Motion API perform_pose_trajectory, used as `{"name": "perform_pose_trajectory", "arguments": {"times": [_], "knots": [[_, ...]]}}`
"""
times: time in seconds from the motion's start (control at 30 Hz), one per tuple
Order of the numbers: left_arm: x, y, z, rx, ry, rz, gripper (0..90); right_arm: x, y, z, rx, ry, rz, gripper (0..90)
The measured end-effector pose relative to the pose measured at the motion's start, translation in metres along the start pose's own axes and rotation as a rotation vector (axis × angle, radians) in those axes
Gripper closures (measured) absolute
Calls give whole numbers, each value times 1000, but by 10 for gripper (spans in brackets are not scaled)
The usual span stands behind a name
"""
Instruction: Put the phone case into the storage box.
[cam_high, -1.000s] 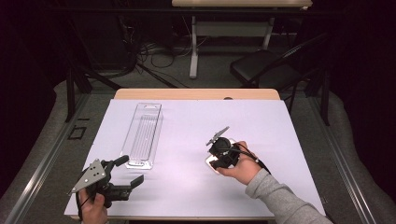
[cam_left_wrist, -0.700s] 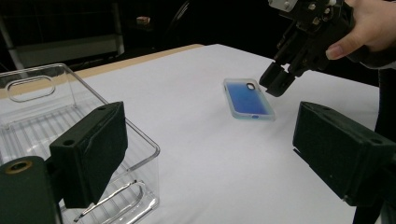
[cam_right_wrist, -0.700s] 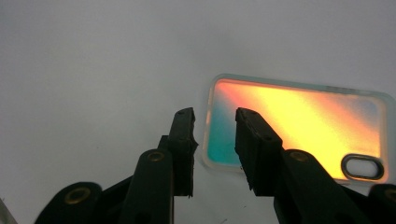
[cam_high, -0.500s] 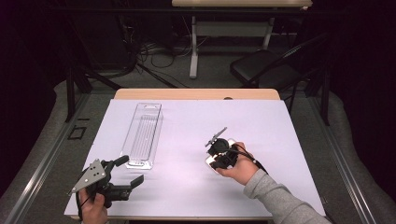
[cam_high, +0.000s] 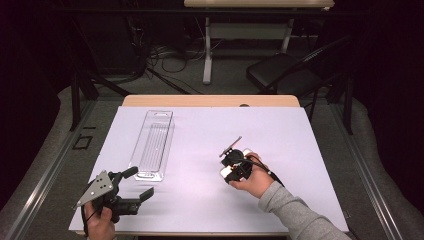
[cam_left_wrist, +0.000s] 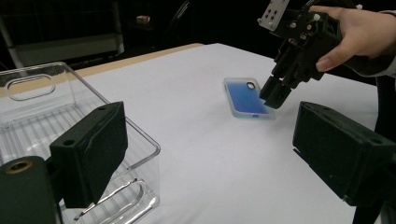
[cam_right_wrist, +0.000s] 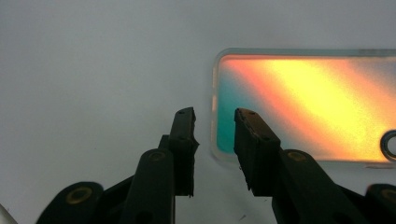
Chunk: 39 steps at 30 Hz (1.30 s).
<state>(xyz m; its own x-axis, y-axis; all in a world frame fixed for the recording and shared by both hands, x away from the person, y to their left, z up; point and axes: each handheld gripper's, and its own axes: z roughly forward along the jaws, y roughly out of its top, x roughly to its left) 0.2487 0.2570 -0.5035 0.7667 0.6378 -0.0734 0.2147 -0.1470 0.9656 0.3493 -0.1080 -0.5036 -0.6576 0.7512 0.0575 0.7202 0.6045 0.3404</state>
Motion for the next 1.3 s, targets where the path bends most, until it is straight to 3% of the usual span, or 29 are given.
{"name": "perform_pose_trajectory", "arguments": {"times": [0.3, 0.33, 0.37, 0.6, 1.13, 1.3], "knots": [[0, 0, 0, 3, 0, 0, 105, 0, 2, 5, 12, -5, 5, 727], [0, 0, 0, 3, 0, 0, 106, 0, 1, 7, -7, -4, 1, 730], [0, 0, 0, 4, 0, 1, 106, 1, 2, 7, 17, -4, 6, 738], [1, -1, 0, 1, -3, 0, 106, 0, 0, 14, 27, -3, 10, 769], [1, -1, 0, 3, -4, -1, 106, 2, -2, 23, 15, -13, 20, 806], [1, -1, 0, 2, -3, -2, 106, 2, -1, 23, 37, -24, 12, 811]]}}
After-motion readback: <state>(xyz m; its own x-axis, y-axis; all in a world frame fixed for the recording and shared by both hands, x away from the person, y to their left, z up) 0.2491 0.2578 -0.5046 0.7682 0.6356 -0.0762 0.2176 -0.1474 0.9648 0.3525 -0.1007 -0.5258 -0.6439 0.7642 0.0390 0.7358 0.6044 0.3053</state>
